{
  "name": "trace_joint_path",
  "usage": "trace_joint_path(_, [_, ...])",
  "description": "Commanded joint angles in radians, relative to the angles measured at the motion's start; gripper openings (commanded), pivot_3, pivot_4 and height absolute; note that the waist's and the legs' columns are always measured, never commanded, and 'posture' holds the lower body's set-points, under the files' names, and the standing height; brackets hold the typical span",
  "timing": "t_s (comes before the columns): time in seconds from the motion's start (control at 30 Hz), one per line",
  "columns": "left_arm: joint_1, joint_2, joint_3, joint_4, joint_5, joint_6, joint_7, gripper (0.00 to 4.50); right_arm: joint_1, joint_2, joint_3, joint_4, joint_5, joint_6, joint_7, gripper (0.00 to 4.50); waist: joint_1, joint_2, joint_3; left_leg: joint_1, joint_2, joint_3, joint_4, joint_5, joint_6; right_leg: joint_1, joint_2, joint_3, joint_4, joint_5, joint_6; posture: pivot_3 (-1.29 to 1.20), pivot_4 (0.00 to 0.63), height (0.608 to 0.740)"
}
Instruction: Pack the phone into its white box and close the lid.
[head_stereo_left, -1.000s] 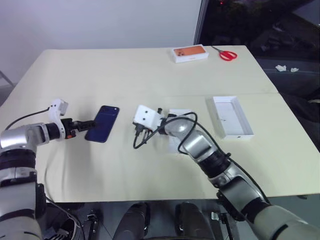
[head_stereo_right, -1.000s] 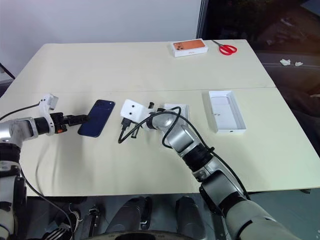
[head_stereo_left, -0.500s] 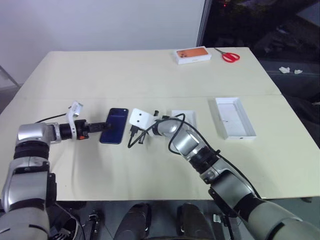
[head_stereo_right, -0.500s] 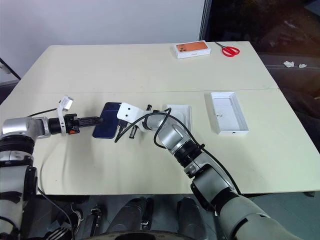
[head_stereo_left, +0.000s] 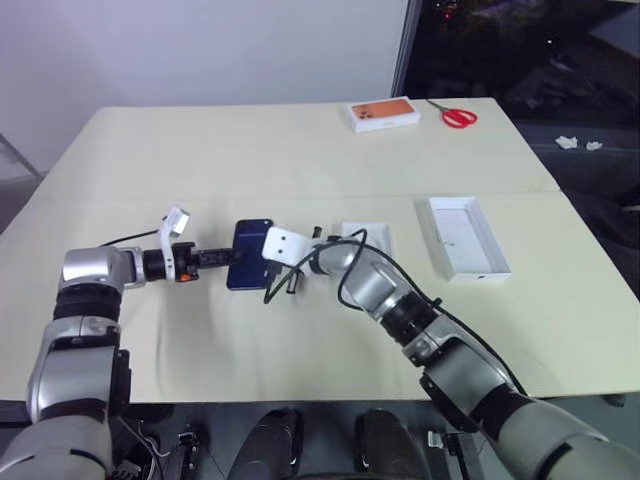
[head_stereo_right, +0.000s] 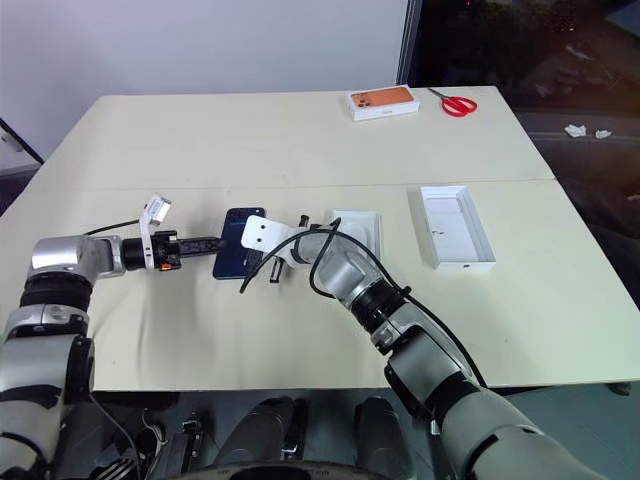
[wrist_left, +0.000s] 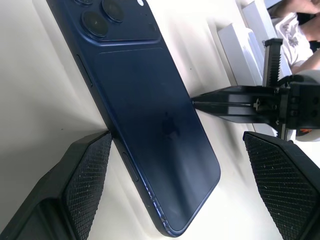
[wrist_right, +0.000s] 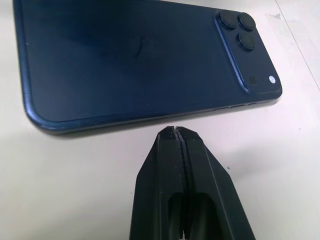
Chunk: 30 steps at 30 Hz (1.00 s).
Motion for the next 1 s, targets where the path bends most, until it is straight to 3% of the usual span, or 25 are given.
trace_joint_path(0.03, [0.048,-0.079,-0.047,0.029,0.009,0.049,0.060,4.41,-0.023,0.017,-0.009,0.029,0.004,0.005,0.024,0.00,0.002,0.001,-0.001,0.000,0.000,0.000,0.000,0.000,0.000,0.000,0.000,0.000,0.000,0.000,0.000,0.00,0.150,0.740])
trace_joint_path(0.4, [0.087,-0.206,0.020,-0.120,-0.099,0.209,0.147,4.41,-0.018,0.029,0.001,0.037,-0.018,-0.023,0.032,0.00,0.008,0.010,-0.010,0.003,-0.001,-0.001,0.000,-0.001,0.001,0.004,-0.001,-0.001,-0.002,0.000,0.000,0.00,0.150,0.740])
trace_joint_path(1.0, [0.116,-0.154,0.085,-0.173,-0.184,0.273,0.231,4.41,0.008,0.009,-0.009,0.019,-0.035,-0.049,0.040,0.00,-0.012,0.008,-0.010,0.002,0.001,-0.001,-0.002,-0.001,0.001,0.003,0.000,0.000,-0.005,0.000,0.000,0.00,0.150,0.740])
